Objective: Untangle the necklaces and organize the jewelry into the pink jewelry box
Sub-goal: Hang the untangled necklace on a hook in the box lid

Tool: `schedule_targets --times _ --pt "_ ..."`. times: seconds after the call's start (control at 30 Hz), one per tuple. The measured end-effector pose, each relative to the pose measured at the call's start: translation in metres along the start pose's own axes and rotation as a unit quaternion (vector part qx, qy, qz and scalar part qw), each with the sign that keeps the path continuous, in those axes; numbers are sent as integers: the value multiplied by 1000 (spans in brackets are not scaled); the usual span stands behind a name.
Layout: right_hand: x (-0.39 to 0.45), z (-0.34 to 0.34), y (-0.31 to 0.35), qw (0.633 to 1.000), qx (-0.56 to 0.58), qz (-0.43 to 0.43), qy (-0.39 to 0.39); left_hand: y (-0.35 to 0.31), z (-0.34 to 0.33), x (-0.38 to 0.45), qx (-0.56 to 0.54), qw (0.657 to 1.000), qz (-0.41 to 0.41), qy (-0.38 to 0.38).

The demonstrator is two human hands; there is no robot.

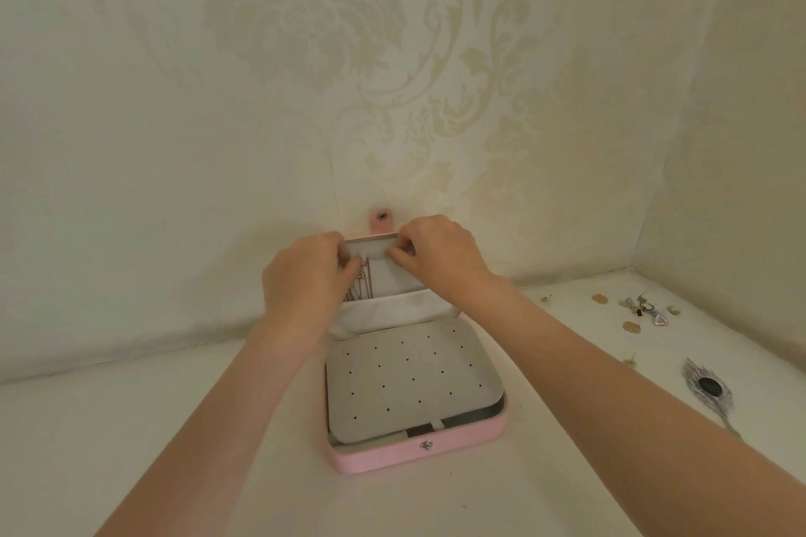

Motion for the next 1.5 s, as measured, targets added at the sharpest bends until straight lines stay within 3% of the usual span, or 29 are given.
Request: schedule_targets --times 0.2,0.3,0.53,0.63,0.7,0.87,1.03,1.33,1.4,1.5 --pt "-14 -5 -3 998 52 7 35 -9 5 -8 -90 995 -49 -3" --pt "-16 2 5 977 209 -9 38 -18 -10 -9 -88 991 -100 24" --pt "-13 4 3 897 399 -144 125 3 -22 -14 -260 965 -7 8" --pt "-9 0 1 888 425 -165 62 7 -19 -14 -345 938 33 -6" --pt "-5 -3 1 901 406 -155 3 7 -17 -13 -372 926 58 -21" --pt "-4 -12 9 944 301 -120 -68 12 -15 -13 -263 954 103 -100" --pt "-3 -19 7 951 254 -156 -81 7 -11 -12 -109 985 42 -127" --pt "-9 -23 -4 961 229 -148 -44 5 -10 -25 -128 981 -2 -149" --pt "-12 -24 -6 969 207 -137 -9 2 -12 -31 -120 985 -39 -118" --pt "-14 -18 -11 977 172 -112 49 0 -20 -36 -69 996 -53 -11"
Point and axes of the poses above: each hand's wrist, its own x-axis towards the middle knuckle, its own z-axis out of the back of the hand, y = z × x, the point moved 4 cm from there along x, towards the middle knuckle, and after that the axes turned 6 degrees about x, right-handed, at the moved point
